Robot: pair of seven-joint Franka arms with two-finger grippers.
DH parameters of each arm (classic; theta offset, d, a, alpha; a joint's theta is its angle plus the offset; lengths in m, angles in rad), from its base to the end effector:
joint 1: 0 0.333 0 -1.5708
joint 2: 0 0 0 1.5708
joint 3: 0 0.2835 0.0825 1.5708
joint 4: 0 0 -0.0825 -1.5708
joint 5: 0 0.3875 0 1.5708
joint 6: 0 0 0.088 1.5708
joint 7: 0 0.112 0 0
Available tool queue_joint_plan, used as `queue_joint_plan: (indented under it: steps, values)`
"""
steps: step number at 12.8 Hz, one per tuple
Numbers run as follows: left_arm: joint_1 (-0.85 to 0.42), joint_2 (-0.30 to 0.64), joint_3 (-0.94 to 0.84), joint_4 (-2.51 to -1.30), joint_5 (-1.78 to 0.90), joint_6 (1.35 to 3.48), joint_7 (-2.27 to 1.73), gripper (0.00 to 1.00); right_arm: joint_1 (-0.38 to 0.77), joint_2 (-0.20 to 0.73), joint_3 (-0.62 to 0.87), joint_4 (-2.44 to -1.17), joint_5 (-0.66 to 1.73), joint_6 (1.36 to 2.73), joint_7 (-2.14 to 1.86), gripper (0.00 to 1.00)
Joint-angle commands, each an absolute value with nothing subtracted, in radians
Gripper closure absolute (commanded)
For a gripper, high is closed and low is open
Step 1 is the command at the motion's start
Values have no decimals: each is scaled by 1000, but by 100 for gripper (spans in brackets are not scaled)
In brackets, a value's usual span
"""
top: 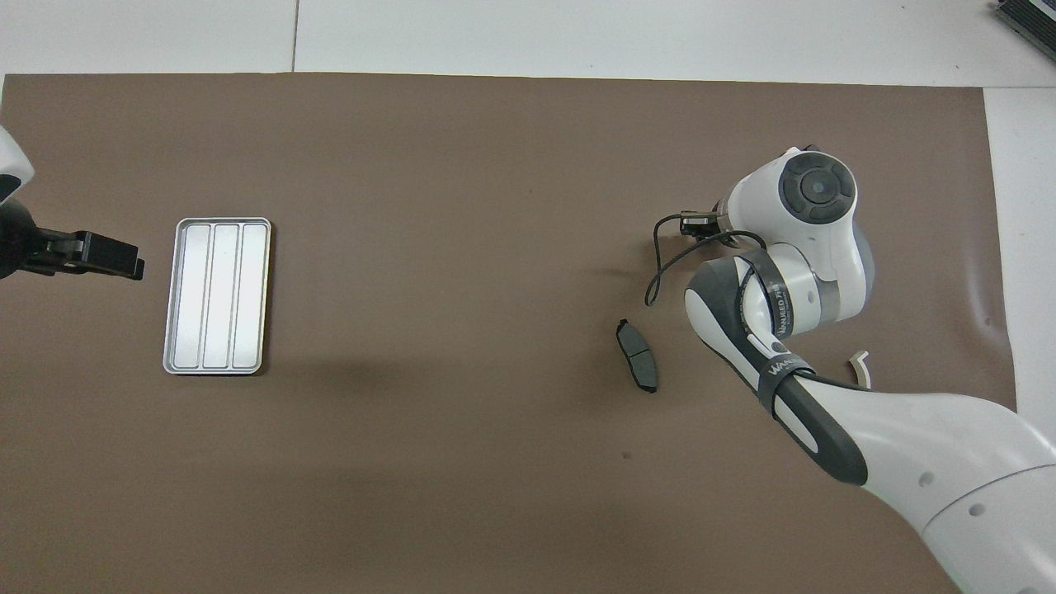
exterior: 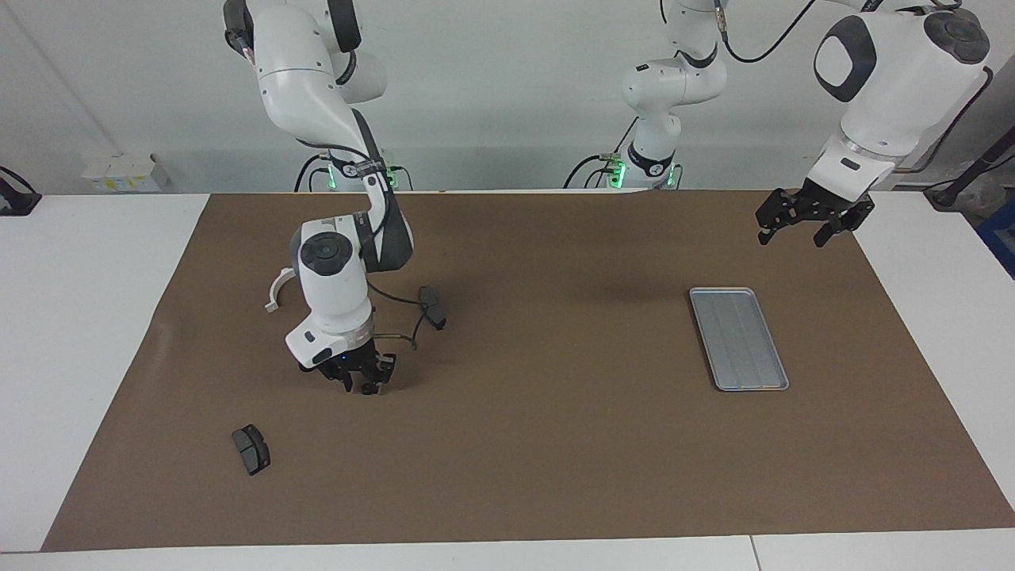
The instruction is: Place bearing gear from tray to pile
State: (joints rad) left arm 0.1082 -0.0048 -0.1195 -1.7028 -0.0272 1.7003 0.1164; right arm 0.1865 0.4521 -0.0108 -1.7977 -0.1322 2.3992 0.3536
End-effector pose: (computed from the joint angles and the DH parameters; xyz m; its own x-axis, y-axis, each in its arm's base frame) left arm 0.5642 -0.0092 0.5378 0.9923 -0.1238 0.0053 -0.1239 -0.9920 0.0260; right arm 0.6453 0.1135 0.2753 0.9819 -0.0799 0.1717 -0.0898 -0.9947 0.0510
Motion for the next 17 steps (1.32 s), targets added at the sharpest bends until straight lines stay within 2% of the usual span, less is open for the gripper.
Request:
queue_joint_plan:
  steps: [1,10,12,14,17]
  values:
    - [66,-31,-109,-1732,-25,1718,84,0,143,370,8,-1824,-129,2387,324,0]
    - [61,-31,-109,-1730,-23,1715,75,0,109,57,2,-1786,-23,1966,282,0]
    - [67,-29,-107,-1729,-23,1715,75,0,81,25,0,-1726,-23,1838,223,0]
    - [71,-29,-107,-1729,-23,1717,74,0,46,2,-2,-1691,-23,1778,175,0]
    - [72,-29,-107,-1727,-23,1717,75,0,15,15,-3,-1582,-23,1637,166,0]
